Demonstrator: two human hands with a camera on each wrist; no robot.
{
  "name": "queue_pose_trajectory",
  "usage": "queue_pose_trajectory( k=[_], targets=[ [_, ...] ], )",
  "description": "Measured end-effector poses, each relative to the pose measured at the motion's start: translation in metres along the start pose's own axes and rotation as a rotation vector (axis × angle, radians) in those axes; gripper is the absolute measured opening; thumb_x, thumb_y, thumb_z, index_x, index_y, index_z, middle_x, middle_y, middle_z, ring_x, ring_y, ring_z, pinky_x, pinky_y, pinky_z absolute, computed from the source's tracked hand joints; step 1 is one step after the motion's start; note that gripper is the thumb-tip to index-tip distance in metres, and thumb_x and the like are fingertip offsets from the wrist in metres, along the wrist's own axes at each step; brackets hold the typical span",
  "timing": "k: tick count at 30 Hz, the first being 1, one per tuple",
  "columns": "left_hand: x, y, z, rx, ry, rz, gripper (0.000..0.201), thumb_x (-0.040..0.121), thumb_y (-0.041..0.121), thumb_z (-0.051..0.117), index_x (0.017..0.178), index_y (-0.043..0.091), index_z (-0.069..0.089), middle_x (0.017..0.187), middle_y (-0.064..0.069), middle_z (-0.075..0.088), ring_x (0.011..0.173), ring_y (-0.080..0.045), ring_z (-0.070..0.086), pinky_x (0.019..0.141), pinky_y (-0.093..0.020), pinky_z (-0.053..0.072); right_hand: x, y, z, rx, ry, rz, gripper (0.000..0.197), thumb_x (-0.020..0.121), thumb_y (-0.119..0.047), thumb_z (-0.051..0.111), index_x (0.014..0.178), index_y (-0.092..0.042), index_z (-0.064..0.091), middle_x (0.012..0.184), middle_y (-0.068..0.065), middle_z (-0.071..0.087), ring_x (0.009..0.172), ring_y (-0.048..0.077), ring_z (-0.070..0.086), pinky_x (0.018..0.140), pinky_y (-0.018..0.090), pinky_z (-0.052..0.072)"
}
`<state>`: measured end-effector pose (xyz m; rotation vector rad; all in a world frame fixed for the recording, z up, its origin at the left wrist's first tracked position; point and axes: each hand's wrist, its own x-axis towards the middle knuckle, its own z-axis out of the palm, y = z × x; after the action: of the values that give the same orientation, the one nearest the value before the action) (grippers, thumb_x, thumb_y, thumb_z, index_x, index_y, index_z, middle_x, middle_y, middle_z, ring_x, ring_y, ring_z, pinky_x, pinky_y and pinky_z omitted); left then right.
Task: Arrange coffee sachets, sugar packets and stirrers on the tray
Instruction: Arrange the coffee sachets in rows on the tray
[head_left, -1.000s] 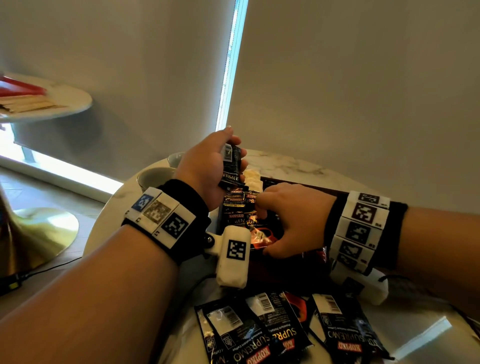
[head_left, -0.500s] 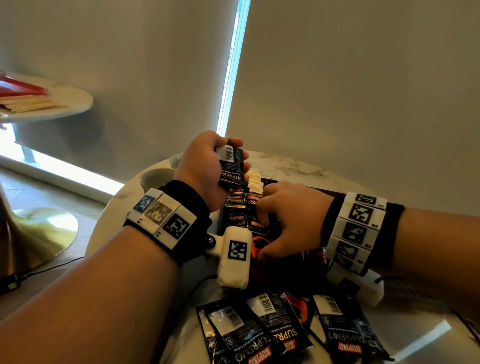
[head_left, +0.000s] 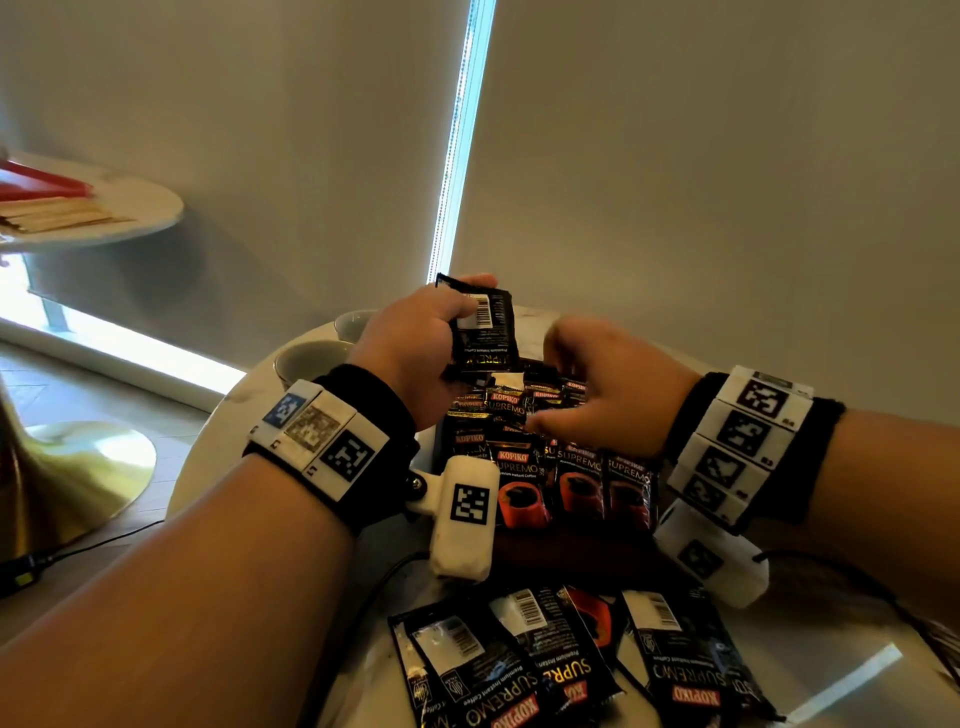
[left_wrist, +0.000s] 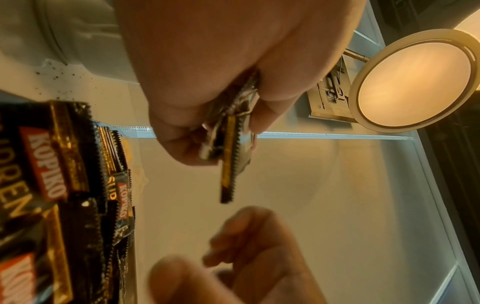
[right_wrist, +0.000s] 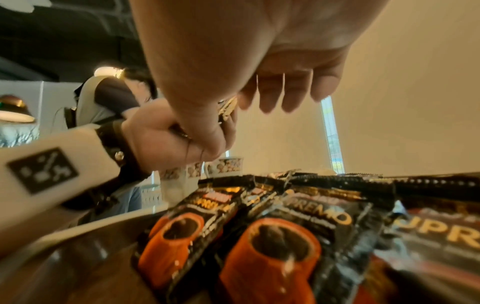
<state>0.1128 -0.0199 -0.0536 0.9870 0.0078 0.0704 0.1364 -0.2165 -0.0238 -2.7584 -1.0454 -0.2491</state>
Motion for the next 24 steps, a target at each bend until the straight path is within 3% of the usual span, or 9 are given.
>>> queue_pose_trajectory(
  k=[5,7,12,14,16,18,20,22,24],
  targets=[
    [0.001,-0.003,0.001,0.053,-0.003,0.017,0.030,0.099,0.004,0.050,0.123,0.013,0.066,0.119,-0.026,0.070,0.101,-0.044,0.072,0.091,-0.061,0.057,-0.002,0.005,-0.001,0.096,0.179,-0.094,0.069,0.076,-0.036,0.081,0.133,-0.028,0.042,0.119,-0.010,0.040,0.100,0.006,0.046,0.084,0.018,0.043],
    [0.000,-0.004,0.002,0.076,-0.013,0.024,0.028,0.099,0.002,0.051,0.120,0.012,0.066,0.117,-0.026,0.070,0.099,-0.043,0.073,0.087,-0.059,0.059,-0.002,0.004,-0.001,0.062,0.187,-0.143,0.066,0.078,-0.035,0.080,0.135,-0.028,0.047,0.123,-0.010,0.037,0.104,0.009,0.046,0.087,0.022,0.044],
    [-0.002,-0.006,0.003,0.115,-0.020,0.034,0.029,0.100,0.003,0.051,0.124,0.011,0.065,0.108,-0.022,0.072,0.079,-0.027,0.077,0.060,-0.036,0.060,0.002,0.002,0.002,0.023,0.195,-0.235,0.031,0.090,-0.027,0.070,0.120,-0.025,0.065,0.123,-0.005,0.050,0.110,0.014,0.051,0.091,0.030,0.047],
    [-0.001,-0.007,0.003,0.135,-0.004,0.031,0.028,0.101,0.007,0.052,0.127,0.010,0.063,0.109,-0.019,0.069,0.078,-0.025,0.074,0.058,-0.034,0.058,0.003,0.000,0.003,0.054,0.236,-0.240,0.021,0.095,-0.024,0.062,0.116,-0.020,0.065,0.116,-0.003,0.059,0.105,0.012,0.053,0.088,0.029,0.047],
    [-0.001,-0.006,0.003,0.175,0.010,-0.001,0.030,0.100,0.021,0.058,0.129,0.012,0.061,0.109,-0.017,0.064,0.086,-0.025,0.066,0.062,-0.036,0.057,0.003,-0.002,0.001,0.096,0.269,-0.185,0.015,0.099,-0.023,0.055,0.111,-0.019,0.064,0.095,-0.005,0.061,0.084,0.002,0.053,0.072,0.027,0.045],
    [-0.002,-0.005,0.003,0.194,-0.018,-0.035,0.049,0.092,0.038,0.068,0.132,0.011,0.058,0.108,-0.017,0.064,0.089,-0.025,0.063,0.064,-0.035,0.056,0.003,-0.003,-0.001,0.170,0.317,-0.107,0.007,0.101,-0.022,0.052,0.105,-0.023,0.058,0.078,-0.009,0.058,0.068,0.000,0.051,0.058,0.020,0.038],
    [-0.002,-0.004,0.002,0.190,-0.045,0.003,0.052,0.090,0.041,0.072,0.129,0.010,0.058,0.101,-0.012,0.063,0.079,-0.017,0.059,0.060,-0.028,0.054,0.005,-0.001,-0.003,0.296,0.342,-0.017,0.008,0.101,-0.022,0.054,0.107,-0.027,0.052,0.078,-0.006,0.064,0.065,0.000,0.058,0.057,0.016,0.044],
    [-0.002,-0.005,0.002,0.206,-0.089,0.029,0.036,0.092,0.034,0.069,0.122,0.015,0.060,0.099,-0.006,0.065,0.080,-0.013,0.056,0.065,-0.026,0.051,0.008,-0.001,-0.003,0.443,0.343,0.057,0.009,0.101,-0.022,0.056,0.108,-0.026,0.053,0.082,0.000,0.070,0.073,0.014,0.068,0.067,0.035,0.058],
    [-0.003,-0.005,0.002,0.216,-0.121,0.028,0.013,0.094,0.020,0.067,0.106,0.020,0.061,0.101,-0.009,0.072,0.085,-0.018,0.062,0.071,-0.032,0.049,0.009,-0.001,-0.002,0.543,0.357,0.087,0.008,0.099,-0.022,0.058,0.105,-0.026,0.056,0.079,0.003,0.072,0.074,0.025,0.071,0.072,0.055,0.059]
  ],
)
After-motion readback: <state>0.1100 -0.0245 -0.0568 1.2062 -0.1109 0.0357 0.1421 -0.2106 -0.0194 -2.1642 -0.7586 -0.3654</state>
